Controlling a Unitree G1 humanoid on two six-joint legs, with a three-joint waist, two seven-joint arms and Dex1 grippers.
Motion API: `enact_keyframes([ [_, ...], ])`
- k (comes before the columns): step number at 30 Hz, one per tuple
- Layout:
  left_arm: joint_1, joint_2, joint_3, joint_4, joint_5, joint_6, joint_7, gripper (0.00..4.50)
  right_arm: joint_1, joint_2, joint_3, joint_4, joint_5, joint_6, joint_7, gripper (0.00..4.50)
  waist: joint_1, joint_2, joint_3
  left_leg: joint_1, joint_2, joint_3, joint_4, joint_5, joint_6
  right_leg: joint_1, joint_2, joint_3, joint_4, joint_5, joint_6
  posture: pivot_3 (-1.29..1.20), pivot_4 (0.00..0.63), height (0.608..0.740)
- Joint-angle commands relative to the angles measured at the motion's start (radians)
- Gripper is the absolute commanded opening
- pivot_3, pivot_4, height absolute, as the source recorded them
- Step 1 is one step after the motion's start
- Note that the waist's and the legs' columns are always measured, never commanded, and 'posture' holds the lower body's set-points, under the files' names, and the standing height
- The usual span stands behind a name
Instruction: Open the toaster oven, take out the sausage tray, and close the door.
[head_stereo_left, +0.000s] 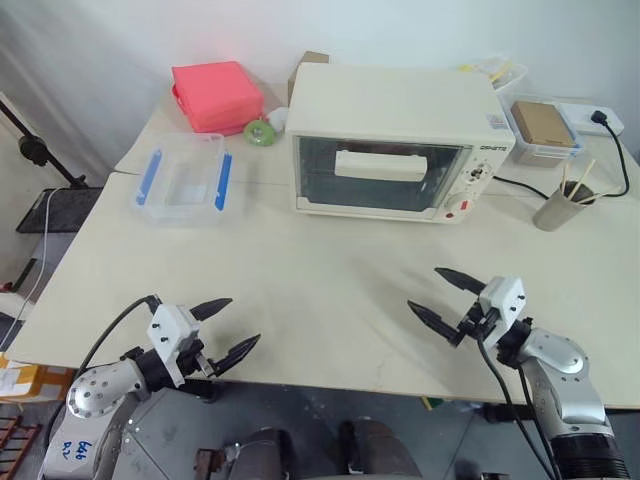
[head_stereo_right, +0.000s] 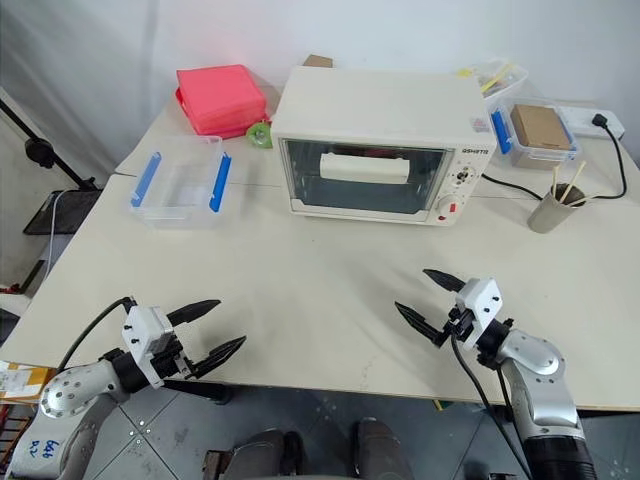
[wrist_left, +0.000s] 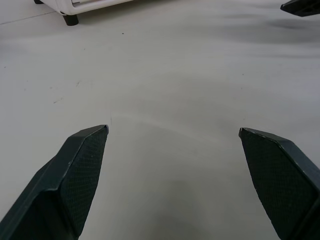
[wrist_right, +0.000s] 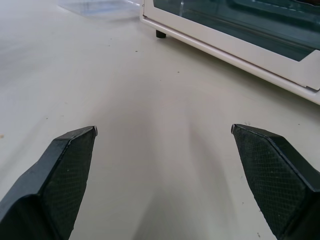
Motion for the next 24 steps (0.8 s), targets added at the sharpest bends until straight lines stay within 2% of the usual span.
enact_keyframes([
  [1, -0.036, 0.012, 0.011, -0.024, 0.007, 0.004, 0.013, 4.46, -0.024, -0.011, -0.020, -0.024, 0.029, 0.023, 0.014, 4.50, 0.000, 0.000, 0.000, 0.000, 0.000, 0.000, 0.000, 0.000, 0.000, 0.000, 0.000, 0.000, 0.000, 0.000, 0.000, 0.00, 0.150, 0.740],
  [3, -0.113, -0.005, 0.036, -0.041, -0.092, 0.087, 0.038, 4.46, -0.062, -0.018, -0.027, -0.073, 0.062, 0.109, -0.013, 4.50, 0.001, 0.000, 0.000, 0.000, 0.000, 0.000, 0.000, 0.000, 0.000, 0.000, 0.000, 0.000, 0.000, 0.000, 0.000, 0.00, 0.150, 0.740],
  [4, -0.156, 0.011, 0.044, -0.050, -0.181, 0.163, 0.013, 4.46, -0.103, -0.018, -0.033, -0.096, 0.089, 0.156, -0.029, 4.50, 0.001, 0.000, 0.000, 0.000, 0.000, 0.000, 0.001, 0.000, 0.000, 0.000, 0.000, 0.000, 0.001, 0.000, 0.000, 0.00, 0.150, 0.740],
  [5, -0.186, 0.066, 0.056, -0.057, -0.391, 0.344, -0.051, 4.46, -0.148, -0.016, -0.039, -0.112, 0.118, 0.208, -0.046, 4.50, 0.001, 0.000, 0.000, -0.001, 0.000, 0.000, 0.001, 0.000, 0.000, -0.001, 0.000, 0.000, 0.002, 0.000, 0.000, 0.00, 0.150, 0.740],
  [6, -0.225, 0.067, 0.065, -0.047, -0.419, 0.377, -0.049, 4.46, -0.191, -0.018, -0.041, -0.114, 0.127, 0.244, -0.058, 4.50, -0.002, 0.001, 0.000, -0.001, 0.000, 0.000, 0.002, 0.001, -0.001, -0.001, 0.000, 0.000, 0.003, 0.000, 0.000, 0.00, 0.150, 0.740],
  [11, -0.318, 0.045, 0.042, -0.034, -0.377, 0.358, -0.020, 4.46, -0.310, 0.008, -0.058, -0.073, 0.144, 0.317, -0.111, 4.50, -0.004, 0.001, 0.000, 0.000, 0.000, -0.002, 0.000, 0.002, -0.003, -0.001, 0.000, -0.002, 0.003, 0.000, 0.000, 0.00, 0.150, 0.740],
  [18, -0.354, -0.002, -0.002, -0.025, -0.318, 0.312, -0.021, 4.46, -0.459, 0.052, -0.044, 0.010, 0.121, 0.292, -0.109, 4.50, -0.002, 0.001, 0.000, -0.004, 0.000, 0.000, 0.003, 0.002, -0.003, -0.002, 0.001, -0.001, 0.000, 0.000, 0.000, 0.00, 0.150, 0.740],
  [24, -0.345, -0.026, -0.010, -0.009, -0.292, 0.303, -0.019, 4.46, -0.493, 0.088, -0.019, -0.021, 0.135, 0.277, -0.051, 4.50, -0.002, 0.001, 0.000, -0.003, 0.001, 0.000, 0.003, 0.003, -0.003, -0.002, 0.001, -0.001, 0.002, 0.000, 0.000, 0.00, 0.150, 0.740],
])
